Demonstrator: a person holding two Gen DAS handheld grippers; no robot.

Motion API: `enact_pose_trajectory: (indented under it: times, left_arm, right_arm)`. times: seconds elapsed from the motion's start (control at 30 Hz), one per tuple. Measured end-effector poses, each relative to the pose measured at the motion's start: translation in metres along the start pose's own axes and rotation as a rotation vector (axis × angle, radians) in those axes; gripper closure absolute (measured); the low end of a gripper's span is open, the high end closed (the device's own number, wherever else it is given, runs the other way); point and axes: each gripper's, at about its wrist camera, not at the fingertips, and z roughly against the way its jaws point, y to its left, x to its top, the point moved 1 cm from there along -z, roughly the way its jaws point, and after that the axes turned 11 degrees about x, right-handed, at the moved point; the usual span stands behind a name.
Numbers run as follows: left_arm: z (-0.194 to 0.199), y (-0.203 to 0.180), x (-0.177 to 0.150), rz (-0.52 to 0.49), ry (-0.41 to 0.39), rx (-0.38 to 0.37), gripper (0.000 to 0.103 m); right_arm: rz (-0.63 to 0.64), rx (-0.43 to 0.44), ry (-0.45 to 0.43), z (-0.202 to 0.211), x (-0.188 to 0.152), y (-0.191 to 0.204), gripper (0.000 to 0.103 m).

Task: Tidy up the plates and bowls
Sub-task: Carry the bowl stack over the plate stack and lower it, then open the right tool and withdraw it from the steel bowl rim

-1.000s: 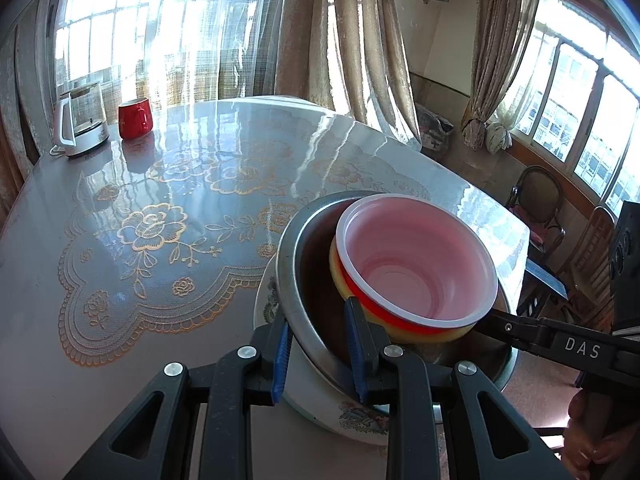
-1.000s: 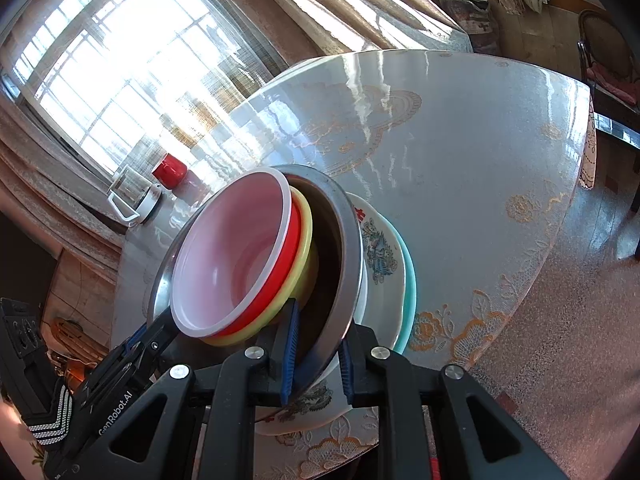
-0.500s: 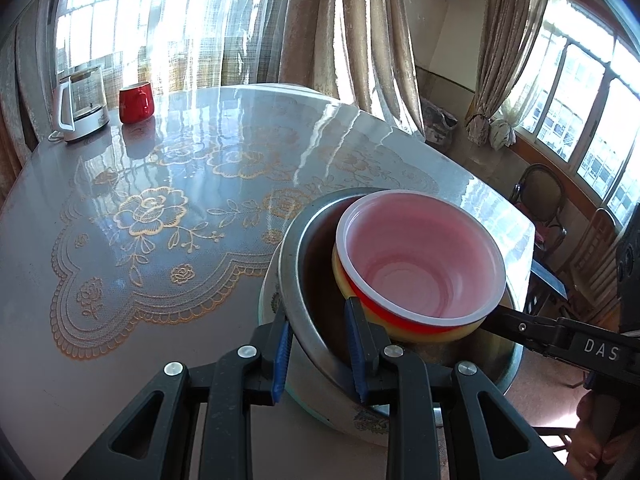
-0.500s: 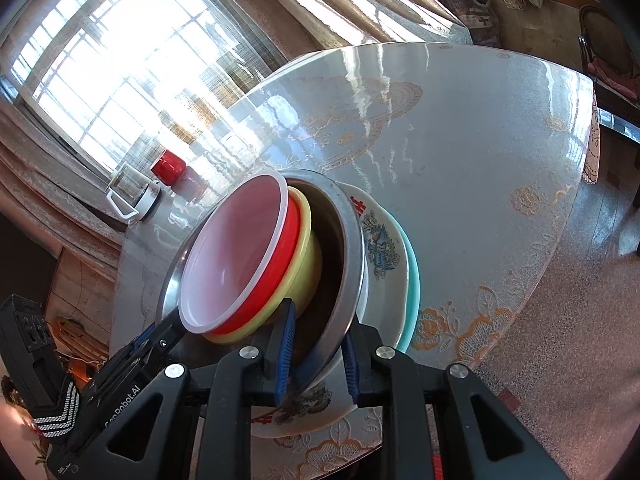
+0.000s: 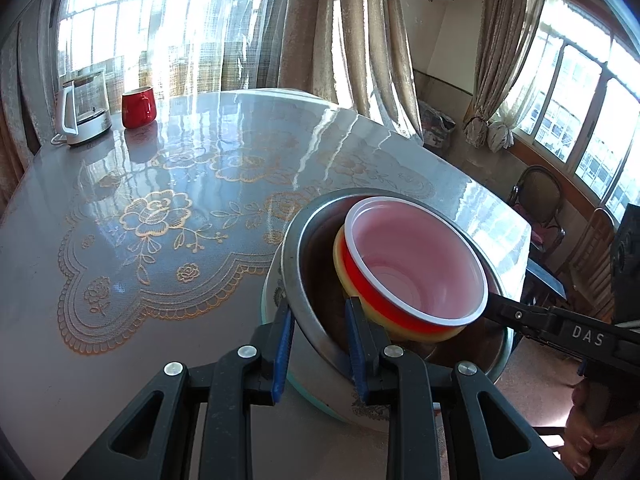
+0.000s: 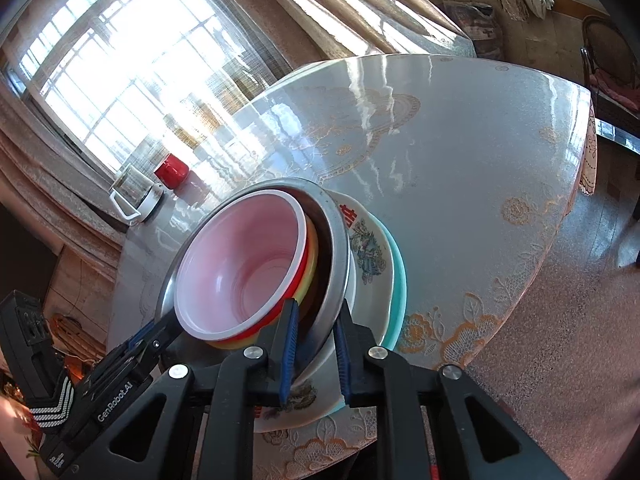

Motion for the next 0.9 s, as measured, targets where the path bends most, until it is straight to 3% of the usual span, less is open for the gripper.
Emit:
enact_pose_trajectory:
  times: [0.23, 0.33, 0.47, 0.8, 0.9]
  left_arm:
    - [0.003, -0.003, -0.001, -0.004, -0.004, 0.015, 0.074]
    - [0.009, -0.005, -0.005, -0.023, -0.023, 0.029, 0.071]
    - [0.02, -0.002, -0.009, -0.034, -0.06, 0.054, 0.05]
    - [0.034, 0.016, -0.024, 0.02, -0.068, 0.075, 0.025]
    - [0.039, 0.02, -0.029, 0.035, -0.058, 0.072, 0.01]
  right_arm:
    - [0.002, -0.006, -0.013, 0.001, -0.002, 0.0, 0.084]
    - [-0.017, 0.005, -0.021, 0.004, -0.005, -0.001, 0.075]
    - [0.034, 0.001, -0.045, 0.008, -0.009, 0.007, 0.071]
    - [0.062, -0.013, -0.065, 0.01, -0.018, 0.015, 0.067]
    - [0.092, -0.024, -0.086, 0.016, -0.024, 0.021, 0.066]
